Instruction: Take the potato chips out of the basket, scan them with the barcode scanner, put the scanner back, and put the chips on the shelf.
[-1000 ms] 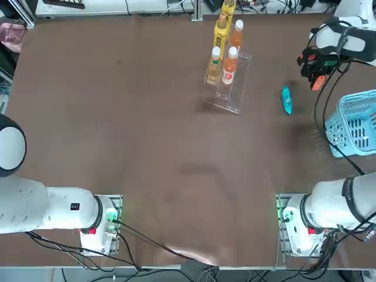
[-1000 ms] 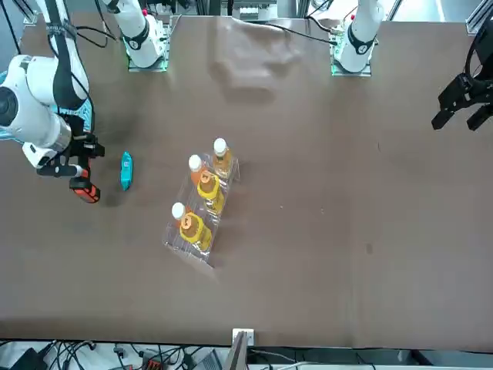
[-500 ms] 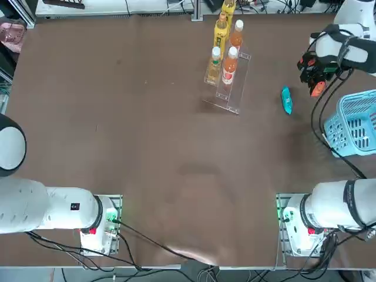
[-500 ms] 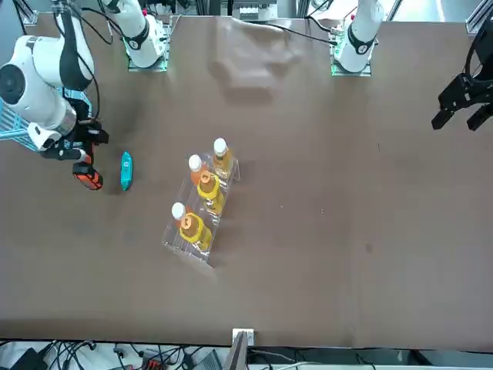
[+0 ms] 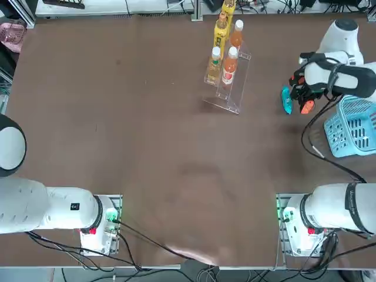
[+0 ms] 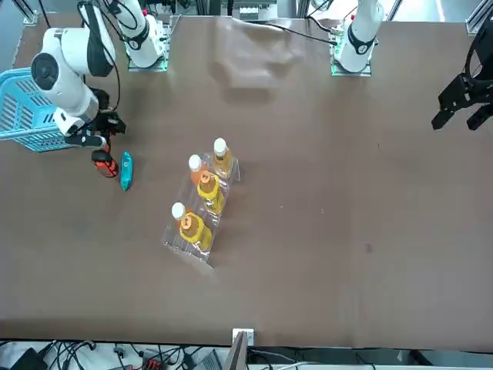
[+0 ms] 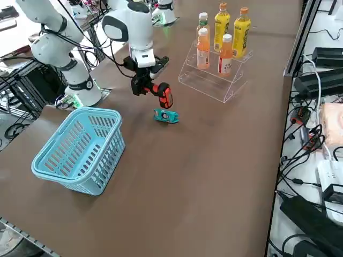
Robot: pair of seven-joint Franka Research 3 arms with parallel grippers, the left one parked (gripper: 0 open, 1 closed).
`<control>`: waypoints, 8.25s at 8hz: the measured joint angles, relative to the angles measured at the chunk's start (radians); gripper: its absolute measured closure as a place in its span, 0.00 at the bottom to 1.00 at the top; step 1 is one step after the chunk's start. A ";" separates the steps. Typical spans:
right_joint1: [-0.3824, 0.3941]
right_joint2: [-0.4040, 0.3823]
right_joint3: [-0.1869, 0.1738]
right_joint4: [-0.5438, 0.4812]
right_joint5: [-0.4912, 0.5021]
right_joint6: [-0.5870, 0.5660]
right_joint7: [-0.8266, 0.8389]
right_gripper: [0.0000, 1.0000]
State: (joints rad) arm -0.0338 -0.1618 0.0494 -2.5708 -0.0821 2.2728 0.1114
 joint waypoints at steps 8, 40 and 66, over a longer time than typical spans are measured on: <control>0.143 -0.031 -0.003 -0.093 0.000 0.056 0.186 0.84; -0.453 0.648 -0.038 0.742 -0.040 -0.037 -0.635 0.84; -0.476 0.637 0.029 0.786 -0.037 -0.045 -0.635 0.00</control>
State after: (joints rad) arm -0.5099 0.4755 0.0783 -1.7851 -0.1192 2.2276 -0.5234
